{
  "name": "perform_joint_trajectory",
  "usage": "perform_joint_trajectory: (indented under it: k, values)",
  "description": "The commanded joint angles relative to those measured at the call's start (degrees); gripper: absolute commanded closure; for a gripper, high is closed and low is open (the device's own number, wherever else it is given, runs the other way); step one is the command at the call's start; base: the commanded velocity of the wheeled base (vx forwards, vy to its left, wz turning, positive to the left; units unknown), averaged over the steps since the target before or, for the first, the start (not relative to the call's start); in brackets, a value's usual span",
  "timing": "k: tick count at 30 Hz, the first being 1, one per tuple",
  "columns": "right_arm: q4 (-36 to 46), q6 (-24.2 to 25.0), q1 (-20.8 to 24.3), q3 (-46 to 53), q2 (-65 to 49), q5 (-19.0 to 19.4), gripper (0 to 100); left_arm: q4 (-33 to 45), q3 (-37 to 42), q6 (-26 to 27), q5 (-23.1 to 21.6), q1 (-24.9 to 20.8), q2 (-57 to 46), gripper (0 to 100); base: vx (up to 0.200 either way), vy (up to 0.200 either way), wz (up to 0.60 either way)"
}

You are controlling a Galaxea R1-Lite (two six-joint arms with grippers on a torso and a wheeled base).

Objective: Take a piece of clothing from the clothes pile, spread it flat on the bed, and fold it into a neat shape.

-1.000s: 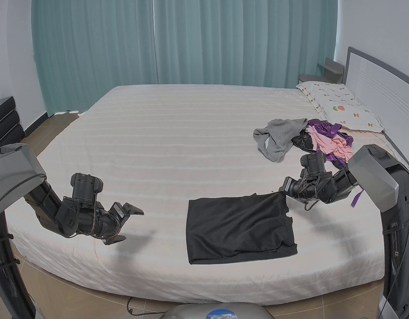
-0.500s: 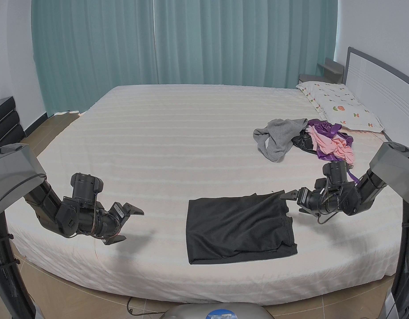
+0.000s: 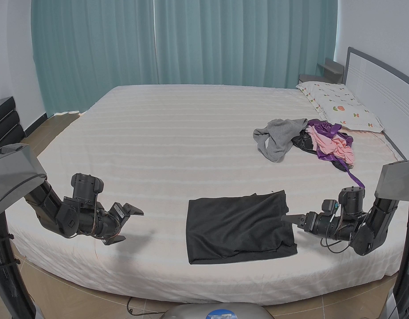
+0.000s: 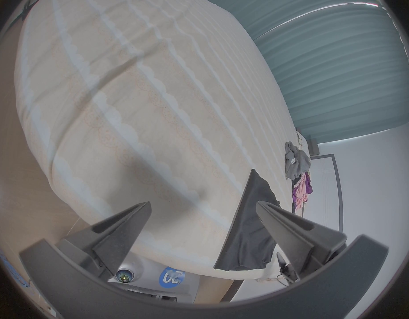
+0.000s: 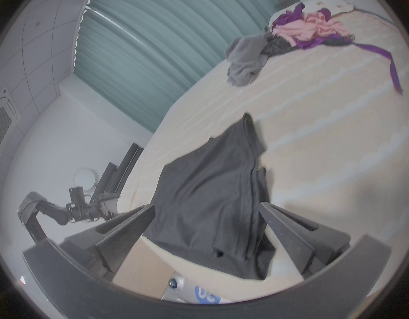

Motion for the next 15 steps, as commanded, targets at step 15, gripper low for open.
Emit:
perform_joint_trajectory:
  k: [15]
  values:
    - [-0.8, -0.5, 2.0, 2.2, 4.2, 0.7, 0, 0.0, -0.4, 0.0, 1.6, -1.0, 0.7, 0, 0.0, 0.0, 0.0]
